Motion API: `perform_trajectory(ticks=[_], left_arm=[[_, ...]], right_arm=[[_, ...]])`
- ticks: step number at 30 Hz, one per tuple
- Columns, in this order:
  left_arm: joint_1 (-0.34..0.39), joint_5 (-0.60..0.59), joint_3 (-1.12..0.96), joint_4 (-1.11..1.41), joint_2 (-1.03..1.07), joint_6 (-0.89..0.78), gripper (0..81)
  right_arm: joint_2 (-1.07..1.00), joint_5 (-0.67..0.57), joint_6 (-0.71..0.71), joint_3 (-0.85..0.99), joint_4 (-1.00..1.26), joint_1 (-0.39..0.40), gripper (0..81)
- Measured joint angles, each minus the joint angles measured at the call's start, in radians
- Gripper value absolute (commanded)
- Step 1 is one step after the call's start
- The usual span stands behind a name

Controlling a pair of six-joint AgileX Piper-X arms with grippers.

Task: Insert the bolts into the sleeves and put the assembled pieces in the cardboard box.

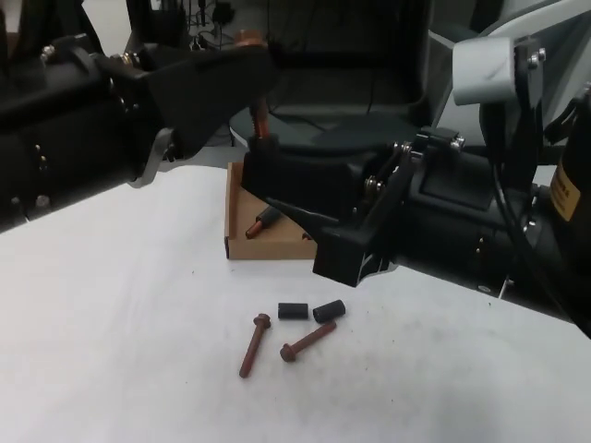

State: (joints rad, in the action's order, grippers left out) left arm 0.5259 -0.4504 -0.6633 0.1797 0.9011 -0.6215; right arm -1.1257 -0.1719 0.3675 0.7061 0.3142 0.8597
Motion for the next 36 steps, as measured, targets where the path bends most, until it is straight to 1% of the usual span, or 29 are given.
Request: perform_trajectory(ticks=[5,13,21,22,23,24,25,27,28,32,36], left_arm=[[0.004,0.003,0.002,-0.017,-0.006,0.019,1.7],[0.004,-0.004,0.003,-0.121,-0.037,0.032,1.7],[0.004,-0.019,0.003,-0.116,-0.037,0.039,0.8],[0.004,-0.019,0.003,-0.116,-0.04,0.039,2.7],[0.004,-0.019,0.003,-0.116,-0.04,0.039,8.1],[0.004,-0.019,0.003,-0.116,-0.044,0.039,18.2],[0.004,-0.019,0.003,-0.119,-0.047,0.044,31.6],[0.004,-0.031,0.003,-0.119,-0.056,0.047,64.4],[0.006,-0.042,0.003,-0.119,-0.061,0.049,70.0],[0.01,-0.071,0.003,-0.144,-0.075,0.024,70.0],[0.012,-0.078,0.003,-0.15,-0.075,-0.028,70.0]], right_arm=[[0.0,0.04,0.0,0.026,-0.026,0.0,0.4],[0.0,0.032,-0.02,0.038,-0.078,0.003,0.4],[0.0,0.032,-0.029,0.043,-0.084,0.003,0.4],[0.0,0.029,-0.029,0.043,-0.084,0.003,0.4],[0.0,0.029,-0.029,0.043,-0.084,0.005,0.4],[0.0,0.029,-0.029,0.043,-0.084,0.005,0.4],[0.0,0.026,-0.029,0.043,-0.084,0.005,0.4],[0.0,0.025,-0.029,0.045,-0.084,0.005,0.4],[0.0,0.027,-0.029,0.045,-0.084,0.005,0.4],[0.0,0.058,-0.029,0.054,-0.065,0.001,0.4],[0.0,0.06,-0.029,0.056,-0.057,-0.001,0.4]])
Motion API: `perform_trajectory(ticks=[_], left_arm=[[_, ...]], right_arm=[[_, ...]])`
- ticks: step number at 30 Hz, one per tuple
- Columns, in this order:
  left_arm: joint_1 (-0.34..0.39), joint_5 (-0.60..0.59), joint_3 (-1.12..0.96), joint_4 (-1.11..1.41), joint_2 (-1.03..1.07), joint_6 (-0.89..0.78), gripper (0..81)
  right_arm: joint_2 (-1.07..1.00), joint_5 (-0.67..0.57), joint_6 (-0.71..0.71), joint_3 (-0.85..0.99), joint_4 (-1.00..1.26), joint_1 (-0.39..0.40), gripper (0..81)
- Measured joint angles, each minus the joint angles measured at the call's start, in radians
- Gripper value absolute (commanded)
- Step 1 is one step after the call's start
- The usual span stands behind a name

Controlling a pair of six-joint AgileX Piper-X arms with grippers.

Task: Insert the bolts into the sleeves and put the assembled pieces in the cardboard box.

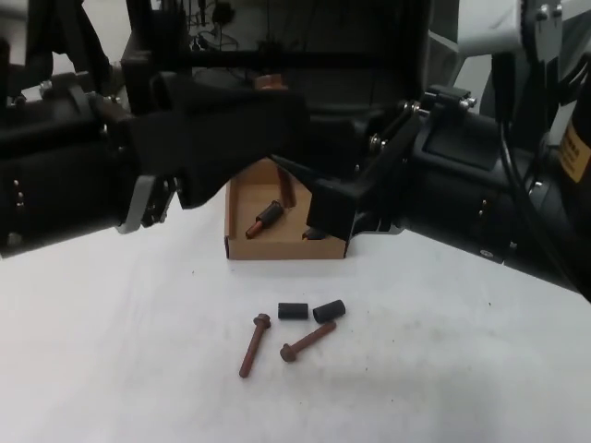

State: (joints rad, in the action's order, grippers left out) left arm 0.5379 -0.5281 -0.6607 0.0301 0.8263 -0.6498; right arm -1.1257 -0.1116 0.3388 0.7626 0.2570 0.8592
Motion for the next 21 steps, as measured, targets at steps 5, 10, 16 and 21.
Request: perform_trajectory(ticks=[5,10,16,21], left_arm=[[-0.003,-0.008,0.0,0.0,-0.012,-0.012,70.0],[-0.028,-0.013,0.0,-0.03,-0.06,-0.001,70.0],[-0.076,-0.013,-0.004,-0.248,-0.217,0.048,70.0],[-0.084,-0.013,-0.004,-0.459,-0.397,0.068,70.0]], right_arm=[[0.0,0.0,0.0,0.0,0.0,0.0,0.4],[0.0,0.0,-0.053,0.002,-0.053,-0.007,0.4],[-0.025,-0.003,-0.103,0.005,-0.116,-0.071,0.4],[-0.175,-0.055,-0.11,0.061,-0.116,-0.189,0.4]])
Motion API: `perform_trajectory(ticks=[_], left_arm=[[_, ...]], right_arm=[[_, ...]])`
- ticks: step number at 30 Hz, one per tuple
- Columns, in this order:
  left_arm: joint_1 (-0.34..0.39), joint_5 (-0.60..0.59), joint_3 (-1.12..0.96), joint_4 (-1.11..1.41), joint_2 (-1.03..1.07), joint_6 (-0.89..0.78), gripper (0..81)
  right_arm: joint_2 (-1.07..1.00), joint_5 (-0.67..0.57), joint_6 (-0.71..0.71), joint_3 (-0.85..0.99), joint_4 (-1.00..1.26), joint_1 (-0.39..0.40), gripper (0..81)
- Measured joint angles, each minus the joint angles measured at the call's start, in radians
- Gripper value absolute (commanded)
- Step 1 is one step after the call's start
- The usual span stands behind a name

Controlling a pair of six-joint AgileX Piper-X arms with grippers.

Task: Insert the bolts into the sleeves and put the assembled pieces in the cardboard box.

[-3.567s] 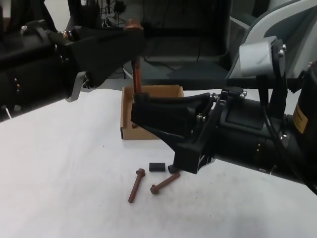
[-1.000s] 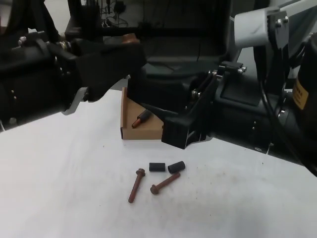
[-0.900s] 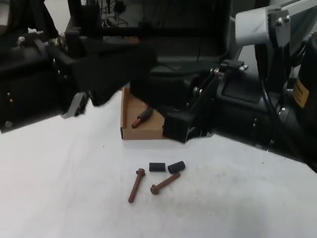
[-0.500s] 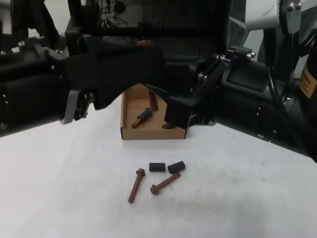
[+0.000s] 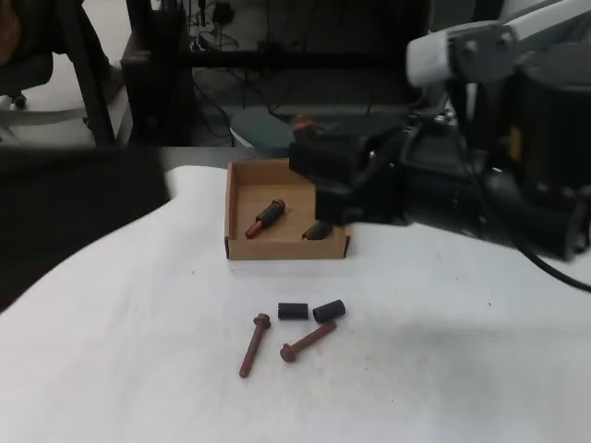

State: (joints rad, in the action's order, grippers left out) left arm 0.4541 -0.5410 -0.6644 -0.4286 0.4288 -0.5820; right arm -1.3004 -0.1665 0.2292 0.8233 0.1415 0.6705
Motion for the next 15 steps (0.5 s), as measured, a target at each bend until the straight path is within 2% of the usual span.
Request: perform_trajectory(ticks=[7,11,15], left_arm=[[0.0,0.0,0.0,-0.135,-0.237,0.004,70.0],[0.0,0.0,0.0,-0.149,-0.299,0.006,50.3],[0.0,0.0,0.0,-0.155,-0.337,0.006,39.5]], right_arm=[[-0.288,-0.056,-0.045,0.208,-0.01,-0.113,0.4],[-0.479,-0.072,-0.047,0.383,-0.031,-0.155,0.4],[-0.642,-0.072,-0.05,0.573,-0.118,-0.176,0.4]])
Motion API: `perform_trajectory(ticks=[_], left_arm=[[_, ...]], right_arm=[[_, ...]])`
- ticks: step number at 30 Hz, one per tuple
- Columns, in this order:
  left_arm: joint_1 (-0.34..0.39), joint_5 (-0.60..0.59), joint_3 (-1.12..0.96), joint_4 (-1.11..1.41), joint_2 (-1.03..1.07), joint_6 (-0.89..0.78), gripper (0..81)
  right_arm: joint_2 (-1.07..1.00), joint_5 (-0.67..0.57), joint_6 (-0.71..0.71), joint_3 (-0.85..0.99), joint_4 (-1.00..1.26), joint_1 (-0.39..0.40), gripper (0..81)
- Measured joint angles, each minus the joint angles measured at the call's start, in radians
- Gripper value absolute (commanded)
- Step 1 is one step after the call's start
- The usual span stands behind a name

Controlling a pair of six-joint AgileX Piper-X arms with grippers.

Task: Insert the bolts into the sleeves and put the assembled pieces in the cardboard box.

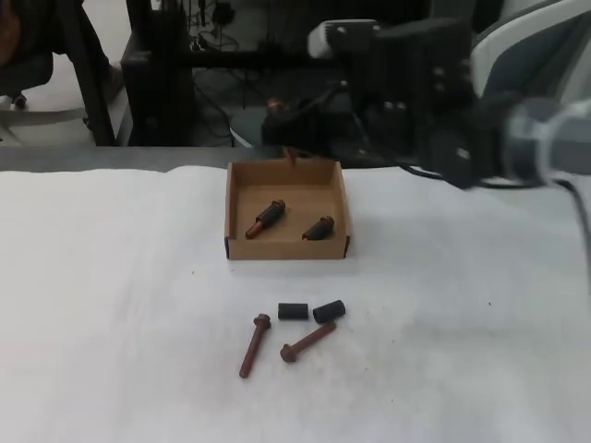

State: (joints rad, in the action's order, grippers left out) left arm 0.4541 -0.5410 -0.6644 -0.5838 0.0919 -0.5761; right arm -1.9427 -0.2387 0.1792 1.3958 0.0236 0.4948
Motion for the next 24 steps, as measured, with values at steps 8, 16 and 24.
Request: perform_trajectory(ticks=[8,16,24], left_arm=[[0.0,0.0,0.0,0.0,-0.002,0.0,38.8],[0.0,0.024,0.0,0.0,-0.002,0.036,38.8],[0.0,0.061,0.0,0.0,-0.002,0.053,38.8]], right_arm=[[-0.252,0.036,-0.021,0.29,-0.233,-0.005,0.4],[-0.305,0.139,-0.021,0.321,-0.395,-0.005,0.4],[-0.307,0.166,-0.058,0.321,-0.406,-0.005,0.4]])
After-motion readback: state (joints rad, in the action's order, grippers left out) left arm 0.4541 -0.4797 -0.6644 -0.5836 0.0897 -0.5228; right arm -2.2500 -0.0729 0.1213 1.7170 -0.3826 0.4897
